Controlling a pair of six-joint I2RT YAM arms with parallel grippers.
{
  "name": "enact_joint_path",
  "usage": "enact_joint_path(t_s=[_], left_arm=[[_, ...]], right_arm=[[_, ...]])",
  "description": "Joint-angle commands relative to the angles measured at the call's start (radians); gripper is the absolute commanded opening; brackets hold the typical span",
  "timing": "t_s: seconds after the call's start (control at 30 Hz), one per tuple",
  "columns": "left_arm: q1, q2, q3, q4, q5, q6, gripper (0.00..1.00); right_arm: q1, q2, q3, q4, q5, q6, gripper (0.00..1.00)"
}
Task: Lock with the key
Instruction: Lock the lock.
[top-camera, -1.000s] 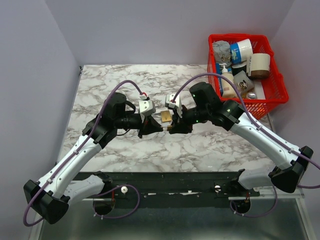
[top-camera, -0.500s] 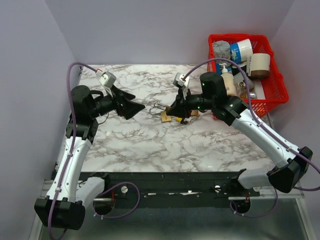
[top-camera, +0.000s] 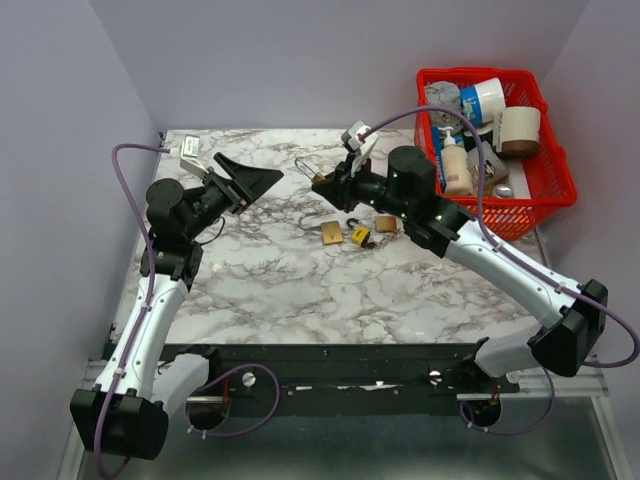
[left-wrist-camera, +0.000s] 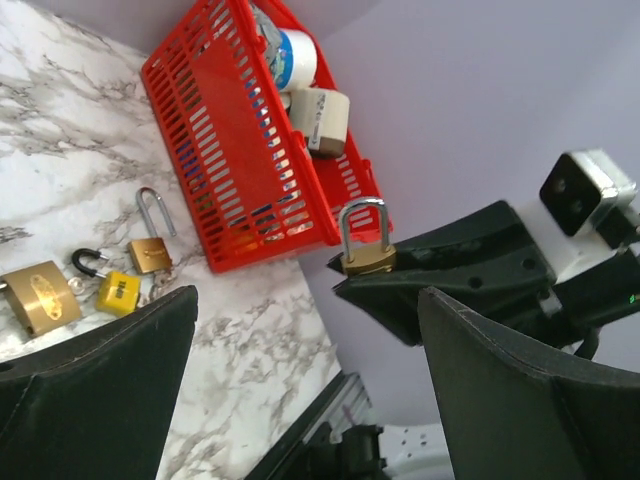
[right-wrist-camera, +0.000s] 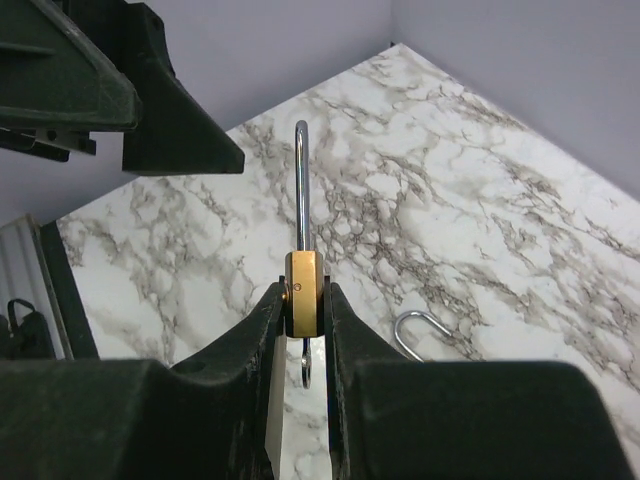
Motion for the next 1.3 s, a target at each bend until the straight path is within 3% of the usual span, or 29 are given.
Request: enact_joint_path(t_s=[0.0,0.5,0.73,1.07,1.27], left_arm=[[-0.027,-0.039,-0.009,0.025,-0.178,-0.127,0.99],[-0.122,-0.031,-0.076,0.051,-0.203,-0.193,0.77],[-0.15,-0.025,-0.087,0.085,-0.197,-0.191,0.54],[-0.183,-0.016,-0.083,0.071,-0.194,-0.171,0.51],[-0.183,-0.022,-0.087,0.071,-0.192,-0.151,0.19]], right_arm=[[0.064,0.049,0.043,0.131,0.152,0.0,0.01],[0.166,0.118,0.074,0.175,0.192,-0.024,0.01],[0.176,0.131,0.075,0.175,0.189,-0.024,0.01],[0.178,0.131,0.048,0.175,0.191,-0.024,0.01],[0.179,0.121,0.028,0.161,0.185,-0.052,0.03]])
